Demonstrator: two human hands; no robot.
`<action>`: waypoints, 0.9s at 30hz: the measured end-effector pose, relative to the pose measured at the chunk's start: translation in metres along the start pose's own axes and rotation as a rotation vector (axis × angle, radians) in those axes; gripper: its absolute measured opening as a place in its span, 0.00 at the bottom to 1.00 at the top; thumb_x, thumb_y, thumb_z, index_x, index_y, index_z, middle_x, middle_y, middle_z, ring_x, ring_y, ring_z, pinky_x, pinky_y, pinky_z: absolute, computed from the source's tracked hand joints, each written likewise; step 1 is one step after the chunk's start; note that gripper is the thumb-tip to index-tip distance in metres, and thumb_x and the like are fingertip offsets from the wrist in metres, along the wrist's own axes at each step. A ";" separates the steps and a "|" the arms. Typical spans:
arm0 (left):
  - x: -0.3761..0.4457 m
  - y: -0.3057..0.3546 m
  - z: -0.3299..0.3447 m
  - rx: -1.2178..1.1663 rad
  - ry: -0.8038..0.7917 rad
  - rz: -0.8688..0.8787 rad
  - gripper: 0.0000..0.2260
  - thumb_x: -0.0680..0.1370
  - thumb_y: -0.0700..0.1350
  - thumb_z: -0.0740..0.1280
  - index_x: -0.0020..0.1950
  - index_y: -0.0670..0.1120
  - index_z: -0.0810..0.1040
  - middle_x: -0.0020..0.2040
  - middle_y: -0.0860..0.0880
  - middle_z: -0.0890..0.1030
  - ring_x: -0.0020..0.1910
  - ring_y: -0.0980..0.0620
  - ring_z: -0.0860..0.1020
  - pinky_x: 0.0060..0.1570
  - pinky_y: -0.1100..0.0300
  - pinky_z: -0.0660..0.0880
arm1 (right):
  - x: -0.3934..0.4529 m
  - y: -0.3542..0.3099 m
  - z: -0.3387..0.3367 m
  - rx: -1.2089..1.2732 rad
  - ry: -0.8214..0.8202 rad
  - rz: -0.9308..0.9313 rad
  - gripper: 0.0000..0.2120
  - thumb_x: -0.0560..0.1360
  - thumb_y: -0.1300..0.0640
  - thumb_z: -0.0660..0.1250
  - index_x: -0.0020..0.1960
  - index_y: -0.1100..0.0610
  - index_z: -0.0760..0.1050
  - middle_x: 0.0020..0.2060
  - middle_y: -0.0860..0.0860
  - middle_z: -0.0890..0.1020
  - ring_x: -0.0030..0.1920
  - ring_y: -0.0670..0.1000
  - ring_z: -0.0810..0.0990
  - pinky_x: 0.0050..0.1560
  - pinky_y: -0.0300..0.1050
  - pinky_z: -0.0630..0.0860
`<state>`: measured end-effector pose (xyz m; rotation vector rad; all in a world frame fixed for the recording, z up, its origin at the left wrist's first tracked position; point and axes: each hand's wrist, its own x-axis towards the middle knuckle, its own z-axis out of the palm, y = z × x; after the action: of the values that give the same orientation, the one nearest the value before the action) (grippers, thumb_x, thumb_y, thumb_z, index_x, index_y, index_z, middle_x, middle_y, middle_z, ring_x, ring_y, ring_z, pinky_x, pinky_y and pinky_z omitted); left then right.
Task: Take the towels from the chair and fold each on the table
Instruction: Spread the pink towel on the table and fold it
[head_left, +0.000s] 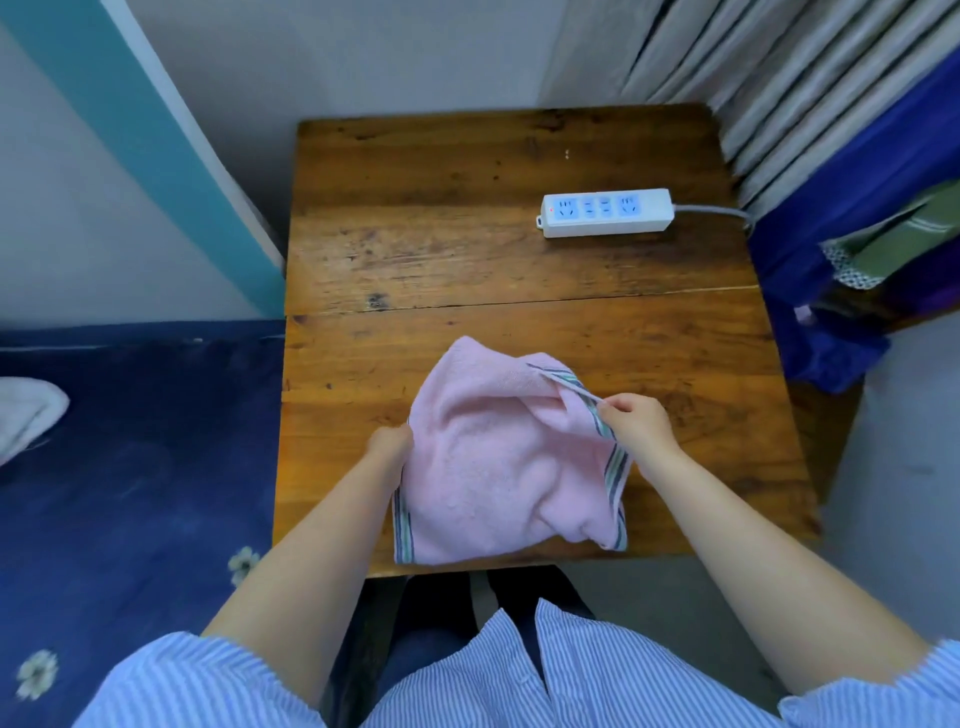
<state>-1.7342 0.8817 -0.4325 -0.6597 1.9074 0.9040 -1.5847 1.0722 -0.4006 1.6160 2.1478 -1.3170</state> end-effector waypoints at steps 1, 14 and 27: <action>0.003 0.001 0.000 -0.085 -0.017 0.003 0.14 0.79 0.42 0.60 0.60 0.35 0.75 0.53 0.40 0.77 0.48 0.44 0.75 0.45 0.56 0.70 | 0.000 0.000 -0.002 0.014 0.007 0.004 0.13 0.78 0.62 0.59 0.50 0.71 0.78 0.46 0.67 0.80 0.41 0.55 0.72 0.42 0.44 0.64; -0.051 0.075 -0.043 -0.698 -0.088 0.236 0.10 0.80 0.38 0.59 0.39 0.41 0.72 0.27 0.48 0.77 0.32 0.53 0.71 0.31 0.62 0.71 | 0.023 -0.068 -0.044 0.238 0.146 -0.043 0.12 0.79 0.60 0.58 0.53 0.63 0.78 0.48 0.57 0.80 0.47 0.53 0.75 0.48 0.46 0.73; -0.123 0.191 -0.112 -1.267 -0.167 0.839 0.13 0.81 0.35 0.53 0.38 0.42 0.68 0.37 0.45 0.71 0.36 0.50 0.73 0.40 0.58 0.73 | -0.010 -0.265 -0.095 0.472 0.347 -0.561 0.14 0.77 0.59 0.60 0.52 0.68 0.78 0.48 0.59 0.82 0.47 0.53 0.75 0.44 0.41 0.68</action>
<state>-1.8753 0.9147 -0.2242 -0.3840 1.2322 2.6648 -1.7673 1.1233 -0.1917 1.5301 2.8064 -1.9460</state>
